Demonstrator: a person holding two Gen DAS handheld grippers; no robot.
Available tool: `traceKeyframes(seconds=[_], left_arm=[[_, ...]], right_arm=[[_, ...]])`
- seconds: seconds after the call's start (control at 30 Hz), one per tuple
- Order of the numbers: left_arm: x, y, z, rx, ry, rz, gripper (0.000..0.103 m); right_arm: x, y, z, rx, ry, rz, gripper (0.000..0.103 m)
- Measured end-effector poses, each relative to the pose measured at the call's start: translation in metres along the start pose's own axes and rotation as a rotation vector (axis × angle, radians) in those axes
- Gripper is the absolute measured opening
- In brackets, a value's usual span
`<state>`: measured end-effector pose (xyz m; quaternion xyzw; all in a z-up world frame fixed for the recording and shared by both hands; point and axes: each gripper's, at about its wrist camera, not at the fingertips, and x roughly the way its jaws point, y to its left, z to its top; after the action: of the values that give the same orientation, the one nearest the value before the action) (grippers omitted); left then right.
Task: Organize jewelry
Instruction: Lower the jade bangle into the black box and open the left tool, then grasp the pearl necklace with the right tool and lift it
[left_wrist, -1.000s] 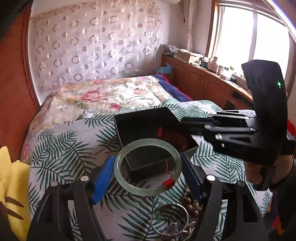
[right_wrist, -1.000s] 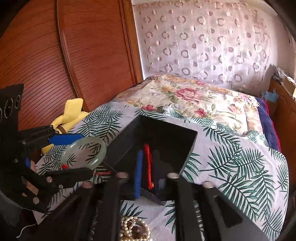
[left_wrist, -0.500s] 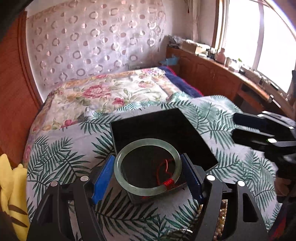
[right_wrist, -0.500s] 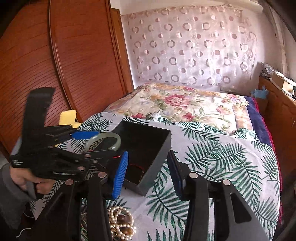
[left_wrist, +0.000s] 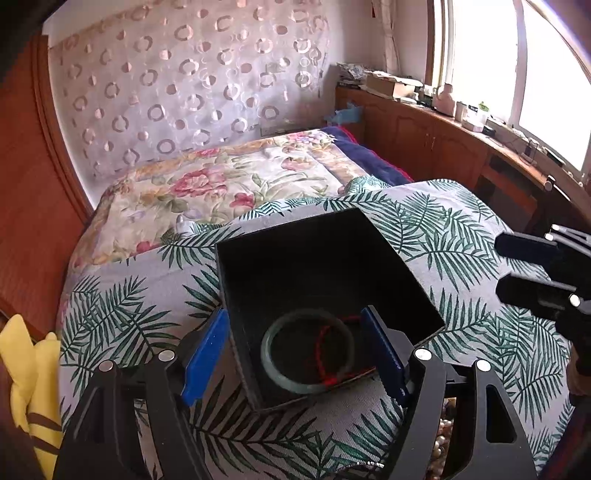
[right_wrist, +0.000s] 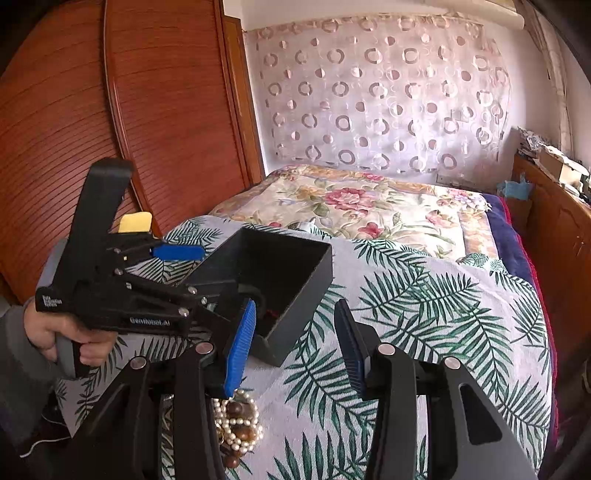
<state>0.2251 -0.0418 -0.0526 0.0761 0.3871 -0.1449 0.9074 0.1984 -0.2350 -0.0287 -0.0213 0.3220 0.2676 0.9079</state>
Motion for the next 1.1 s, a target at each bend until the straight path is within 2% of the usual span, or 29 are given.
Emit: traceKeyframes(seconds=[0.07,0.13,0.37,0.57,0.9,1.1], left_arm=[[-0.009,0.0,-0.002,-0.006,-0.019,-0.005,0.073],[-0.02,-0.001,-0.008,-0.011,-0.046,-0.005,0.082],[-0.054,-0.003,-0.039,-0.027,-0.112,-0.02,0.089],[-0.071,-0.011,-0.064,-0.04,-0.14,-0.032,0.094],[-0.088,-0.009,-0.095,-0.081,-0.148,-0.07,0.094],[-0.088,-0.005,-0.101,-0.097,-0.145,-0.071,0.094]], right_arm=[[-0.003,0.002,-0.006,-0.005,0.011,0.007,0.047],[-0.004,0.004,-0.014,-0.016,0.024,0.01,0.046],[-0.002,0.015,-0.047,-0.045,0.108,0.045,0.032],[0.004,0.023,-0.066,-0.057,0.165,0.062,0.032],[0.015,0.02,-0.076,0.009,0.208,0.116,0.032],[0.026,0.018,-0.075,0.066,0.234,0.163,0.032]])
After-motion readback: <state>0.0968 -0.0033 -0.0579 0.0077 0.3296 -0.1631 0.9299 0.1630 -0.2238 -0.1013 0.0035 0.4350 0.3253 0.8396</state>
